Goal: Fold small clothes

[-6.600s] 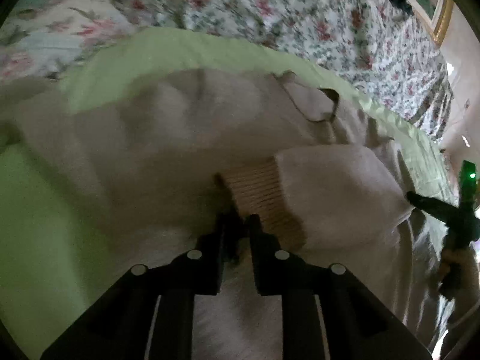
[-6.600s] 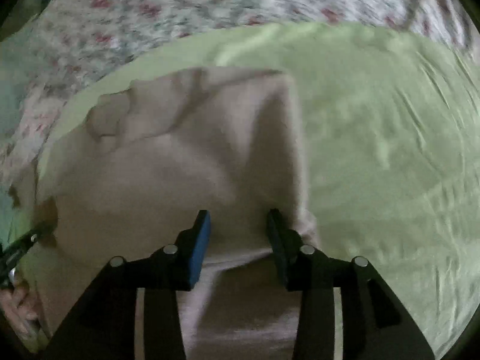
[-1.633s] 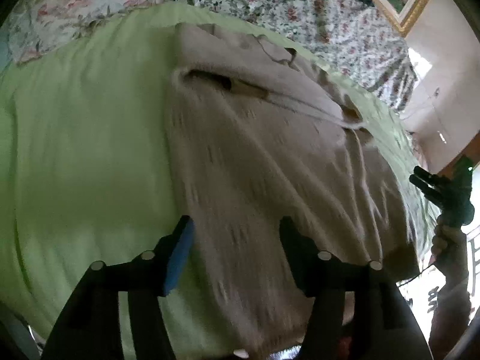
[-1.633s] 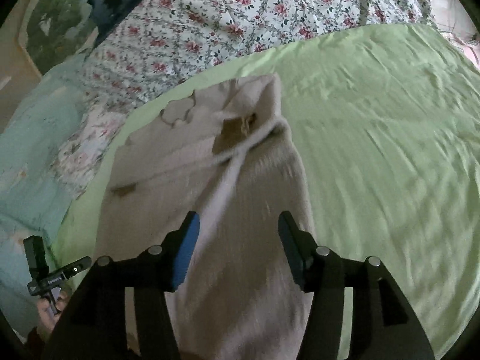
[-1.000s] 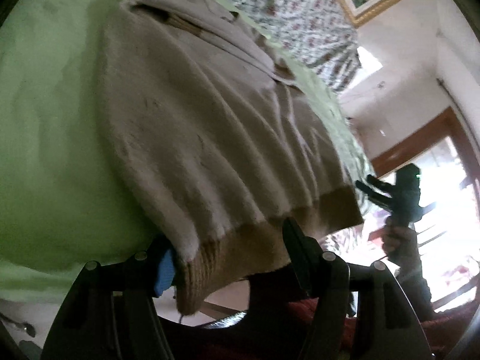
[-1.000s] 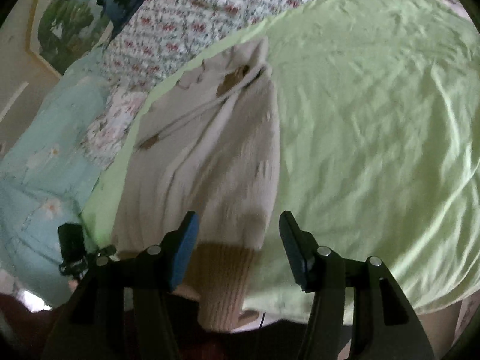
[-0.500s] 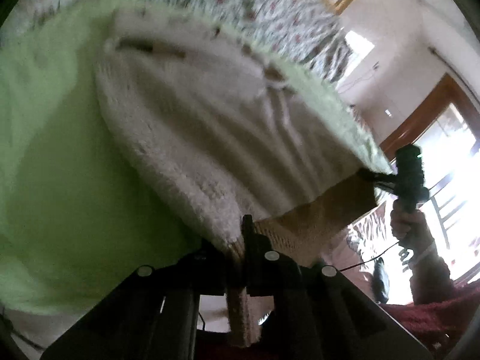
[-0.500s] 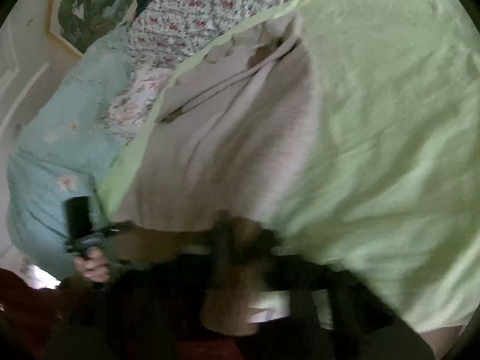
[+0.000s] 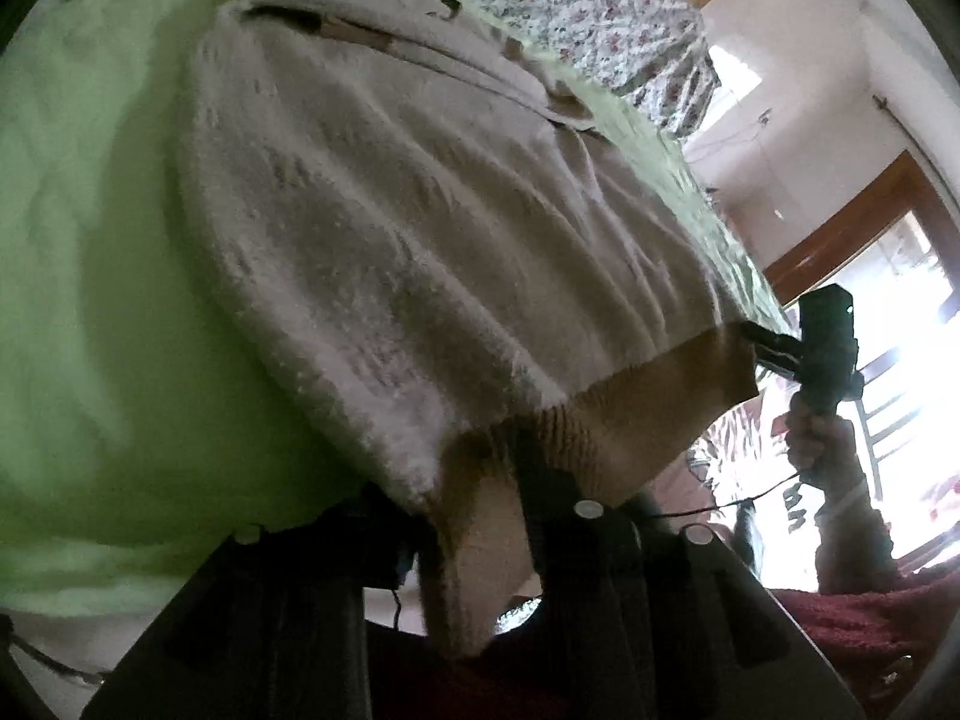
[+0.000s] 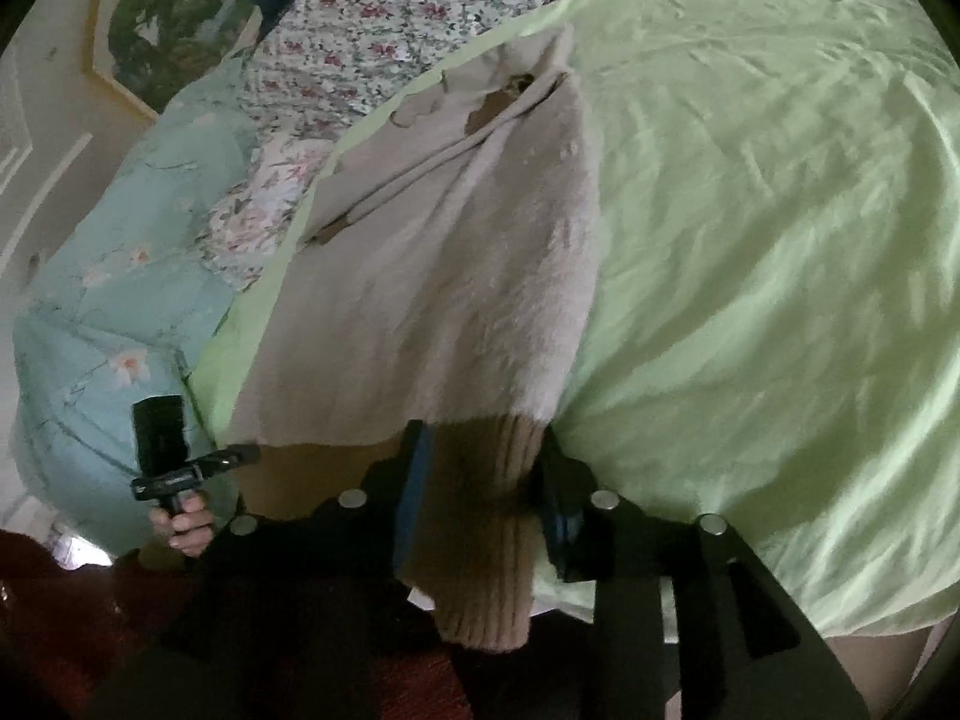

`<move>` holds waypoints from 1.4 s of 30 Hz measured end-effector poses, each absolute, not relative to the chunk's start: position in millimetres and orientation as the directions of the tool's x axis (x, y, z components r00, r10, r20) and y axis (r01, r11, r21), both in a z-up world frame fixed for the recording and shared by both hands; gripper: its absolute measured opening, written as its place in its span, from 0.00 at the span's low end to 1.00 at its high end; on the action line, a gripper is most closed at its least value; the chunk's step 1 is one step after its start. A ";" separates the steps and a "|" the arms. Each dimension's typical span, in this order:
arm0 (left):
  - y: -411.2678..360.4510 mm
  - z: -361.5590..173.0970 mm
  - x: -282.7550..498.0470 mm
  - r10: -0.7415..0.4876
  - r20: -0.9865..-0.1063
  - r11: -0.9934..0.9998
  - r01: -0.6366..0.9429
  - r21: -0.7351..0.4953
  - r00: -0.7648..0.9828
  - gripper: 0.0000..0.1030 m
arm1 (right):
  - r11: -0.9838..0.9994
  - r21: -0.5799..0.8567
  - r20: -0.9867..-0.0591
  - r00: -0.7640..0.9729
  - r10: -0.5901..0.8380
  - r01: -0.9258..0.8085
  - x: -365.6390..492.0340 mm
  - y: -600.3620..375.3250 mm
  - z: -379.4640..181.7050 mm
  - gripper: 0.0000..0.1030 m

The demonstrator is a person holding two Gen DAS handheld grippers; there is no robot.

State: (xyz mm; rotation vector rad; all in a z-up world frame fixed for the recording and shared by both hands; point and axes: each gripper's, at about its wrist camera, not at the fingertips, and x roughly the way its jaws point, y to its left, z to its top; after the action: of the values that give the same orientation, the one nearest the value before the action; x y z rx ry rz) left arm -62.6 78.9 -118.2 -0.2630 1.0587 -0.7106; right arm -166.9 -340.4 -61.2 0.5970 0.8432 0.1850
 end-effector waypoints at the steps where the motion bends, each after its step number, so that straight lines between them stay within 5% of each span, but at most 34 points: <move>1: 77.6 -118.2 -62.1 -0.649 -0.699 0.749 0.412 -0.518 0.301 0.26 | 0.821 0.566 -0.644 0.661 0.386 0.073 -168.5 -339.7 -62.8 0.35; 2: 76.5 -117.5 -61.3 -0.644 -0.698 0.754 0.413 -0.511 0.313 0.24 | 0.819 0.569 -0.640 0.663 0.388 0.070 -169.4 -338.7 -64.4 0.35; 3: 77.8 -116.1 -61.5 -0.637 -0.698 0.761 0.412 -0.501 0.326 0.05 | 0.817 0.573 -0.636 0.666 0.390 0.070 -169.5 -337.6 -65.7 0.35; 6: 88.3 -103.1 -69.5 -0.632 -0.679 0.769 0.414 -0.487 0.375 0.05 | 0.818 0.571 -0.636 0.667 0.388 0.069 -169.0 -333.5 -65.5 0.08; 16: 111.6 -29.5 -89.5 -0.644 -0.550 0.765 0.435 -0.475 0.532 0.05 | 0.761 0.648 -0.478 0.786 0.393 0.013 -183.1 -341.4 -33.2 0.07; 26: 108.1 26.3 1.7 -0.640 -0.431 0.758 0.432 -0.488 0.636 0.05 | 0.798 0.602 -0.373 0.876 0.306 -0.023 -94.3 -355.8 43.1 0.07; 42: 89.5 3.9 255.2 -0.460 -0.576 0.867 0.202 -0.455 0.676 0.05 | 0.849 0.501 -0.541 0.827 0.154 0.170 157.4 -405.5 40.4 0.07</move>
State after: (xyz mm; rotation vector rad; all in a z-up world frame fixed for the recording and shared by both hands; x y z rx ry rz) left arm 255.2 89.5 3.9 -0.3732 0.7419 -0.3817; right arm 157.4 -405.5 40.4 0.5659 0.6057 -0.0089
